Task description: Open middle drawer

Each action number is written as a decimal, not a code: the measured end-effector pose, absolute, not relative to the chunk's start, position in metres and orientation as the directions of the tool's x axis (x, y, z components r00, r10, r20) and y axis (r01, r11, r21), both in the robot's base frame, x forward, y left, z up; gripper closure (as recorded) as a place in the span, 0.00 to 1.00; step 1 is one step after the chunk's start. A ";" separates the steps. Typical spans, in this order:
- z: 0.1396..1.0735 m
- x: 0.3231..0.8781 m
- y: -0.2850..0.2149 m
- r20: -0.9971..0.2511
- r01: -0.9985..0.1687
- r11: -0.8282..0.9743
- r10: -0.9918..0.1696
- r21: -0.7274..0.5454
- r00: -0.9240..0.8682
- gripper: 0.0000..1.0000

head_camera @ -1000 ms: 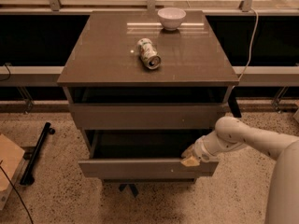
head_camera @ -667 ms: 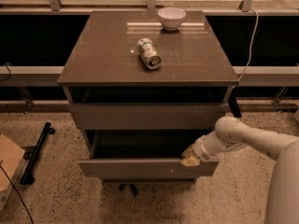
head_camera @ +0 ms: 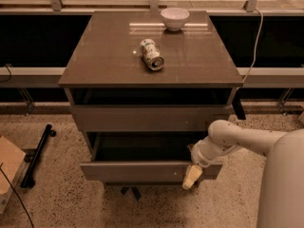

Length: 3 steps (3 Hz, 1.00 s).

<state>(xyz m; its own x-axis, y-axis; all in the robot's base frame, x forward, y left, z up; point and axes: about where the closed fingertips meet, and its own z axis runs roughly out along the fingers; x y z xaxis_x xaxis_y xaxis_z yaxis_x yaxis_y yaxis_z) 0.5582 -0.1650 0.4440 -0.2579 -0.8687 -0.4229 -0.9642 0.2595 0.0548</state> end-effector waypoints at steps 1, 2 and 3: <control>0.437 0.556 -0.166 -0.378 -0.971 0.234 -0.896 0.047 -0.234 0.00; 0.423 0.549 -0.170 -0.311 -0.976 0.202 -0.925 0.077 -0.216 0.15; 0.415 0.535 -0.176 -0.269 -0.979 0.174 -0.943 0.107 -0.197 0.39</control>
Offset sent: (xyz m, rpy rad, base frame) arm -0.0178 -0.0158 -0.0357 -0.1980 0.1126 0.1134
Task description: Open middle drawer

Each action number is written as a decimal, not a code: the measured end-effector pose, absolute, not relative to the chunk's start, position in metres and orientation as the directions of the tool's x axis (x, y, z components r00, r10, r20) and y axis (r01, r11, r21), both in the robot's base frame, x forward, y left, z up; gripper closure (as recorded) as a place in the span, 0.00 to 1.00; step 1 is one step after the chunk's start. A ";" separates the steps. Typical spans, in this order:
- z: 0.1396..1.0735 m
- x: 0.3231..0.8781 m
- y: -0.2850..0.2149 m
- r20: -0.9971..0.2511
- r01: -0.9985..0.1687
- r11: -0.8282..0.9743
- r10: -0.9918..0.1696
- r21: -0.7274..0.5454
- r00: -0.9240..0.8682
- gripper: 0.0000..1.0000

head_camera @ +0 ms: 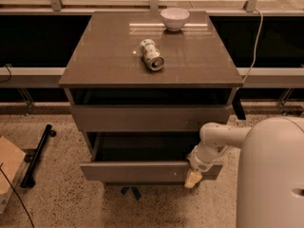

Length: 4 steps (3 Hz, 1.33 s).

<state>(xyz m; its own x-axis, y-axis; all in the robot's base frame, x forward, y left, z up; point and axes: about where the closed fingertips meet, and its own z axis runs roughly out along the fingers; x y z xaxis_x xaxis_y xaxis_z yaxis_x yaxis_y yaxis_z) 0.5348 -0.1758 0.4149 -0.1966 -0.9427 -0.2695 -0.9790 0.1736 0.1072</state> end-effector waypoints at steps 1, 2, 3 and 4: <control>0.413 0.518 -0.180 -0.260 -0.976 0.165 -0.945 0.139 -0.196 0.60; 0.414 0.514 -0.181 -0.261 -0.975 0.169 -0.944 0.144 -0.202 0.84; 0.419 0.479 -0.180 -0.273 -0.961 0.204 -0.929 0.186 -0.250 0.81; 0.423 0.454 -0.179 -0.288 -0.942 0.252 -0.906 0.223 -0.311 0.60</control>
Offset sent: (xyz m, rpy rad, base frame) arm -0.0788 -0.0134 0.0134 0.0033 0.0905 -0.0277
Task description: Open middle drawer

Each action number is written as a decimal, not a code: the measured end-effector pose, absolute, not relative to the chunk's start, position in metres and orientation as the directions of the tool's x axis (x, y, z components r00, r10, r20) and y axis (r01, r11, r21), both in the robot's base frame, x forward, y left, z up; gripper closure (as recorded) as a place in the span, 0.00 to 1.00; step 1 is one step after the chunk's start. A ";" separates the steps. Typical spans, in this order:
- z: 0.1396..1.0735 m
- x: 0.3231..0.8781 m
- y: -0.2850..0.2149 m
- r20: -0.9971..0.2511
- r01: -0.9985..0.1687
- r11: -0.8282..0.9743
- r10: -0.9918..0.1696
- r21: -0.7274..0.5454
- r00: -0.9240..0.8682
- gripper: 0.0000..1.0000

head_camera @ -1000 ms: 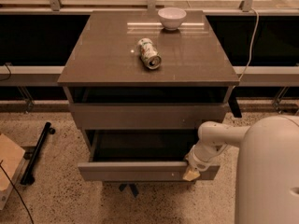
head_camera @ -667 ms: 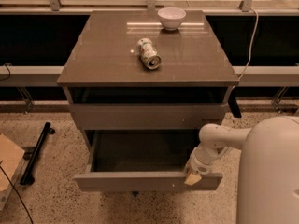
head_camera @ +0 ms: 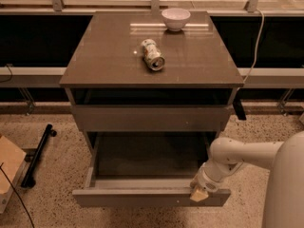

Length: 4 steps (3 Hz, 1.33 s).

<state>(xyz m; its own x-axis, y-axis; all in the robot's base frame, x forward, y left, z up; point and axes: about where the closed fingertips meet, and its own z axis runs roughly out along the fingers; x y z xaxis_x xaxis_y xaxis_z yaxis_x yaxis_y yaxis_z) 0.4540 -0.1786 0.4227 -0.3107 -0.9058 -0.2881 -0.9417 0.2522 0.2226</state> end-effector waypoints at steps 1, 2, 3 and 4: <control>0.424 0.421 -0.177 -0.298 -0.900 0.327 -0.862 0.290 -0.409 0.35; 0.424 0.421 -0.177 -0.298 -0.899 0.328 -0.862 0.291 -0.411 0.13; 0.427 0.390 -0.174 -0.290 -0.848 0.392 -0.817 0.356 -0.499 0.00; 0.431 0.361 -0.170 -0.272 -0.790 0.446 -0.769 0.422 -0.579 0.00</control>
Offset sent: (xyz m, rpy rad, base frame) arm -0.1051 0.0003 0.0121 0.1049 0.2130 -0.3223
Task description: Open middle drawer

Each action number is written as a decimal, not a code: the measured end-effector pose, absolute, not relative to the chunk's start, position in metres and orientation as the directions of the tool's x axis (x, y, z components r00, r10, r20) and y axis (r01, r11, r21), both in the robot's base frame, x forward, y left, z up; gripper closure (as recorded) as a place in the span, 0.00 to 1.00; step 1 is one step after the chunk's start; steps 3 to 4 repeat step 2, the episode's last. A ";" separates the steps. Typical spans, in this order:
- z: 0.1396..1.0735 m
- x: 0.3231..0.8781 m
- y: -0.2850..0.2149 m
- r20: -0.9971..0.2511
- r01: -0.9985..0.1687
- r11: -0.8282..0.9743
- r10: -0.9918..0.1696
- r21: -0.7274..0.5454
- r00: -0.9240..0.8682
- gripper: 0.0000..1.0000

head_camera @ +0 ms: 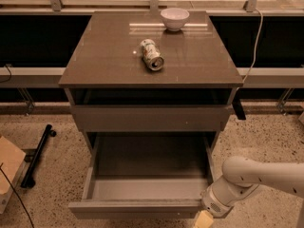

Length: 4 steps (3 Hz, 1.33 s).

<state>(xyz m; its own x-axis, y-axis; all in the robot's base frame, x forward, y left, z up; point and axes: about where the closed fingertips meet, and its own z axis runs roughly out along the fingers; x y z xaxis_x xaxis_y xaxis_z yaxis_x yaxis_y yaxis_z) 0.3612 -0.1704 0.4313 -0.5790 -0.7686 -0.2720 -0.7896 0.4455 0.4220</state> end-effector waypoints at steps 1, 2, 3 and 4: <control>0.433 0.345 -0.166 -0.260 -0.755 0.464 -0.743 0.463 -0.617 0.00; 0.433 0.345 -0.166 -0.260 -0.755 0.464 -0.743 0.464 -0.617 0.00; 0.433 0.345 -0.166 -0.260 -0.755 0.464 -0.743 0.464 -0.617 0.00; 0.433 0.345 -0.166 -0.260 -0.755 0.464 -0.743 0.464 -0.617 0.00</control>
Offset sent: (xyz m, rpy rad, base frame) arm -0.0128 0.0035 0.0013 0.0150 0.0345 -0.0280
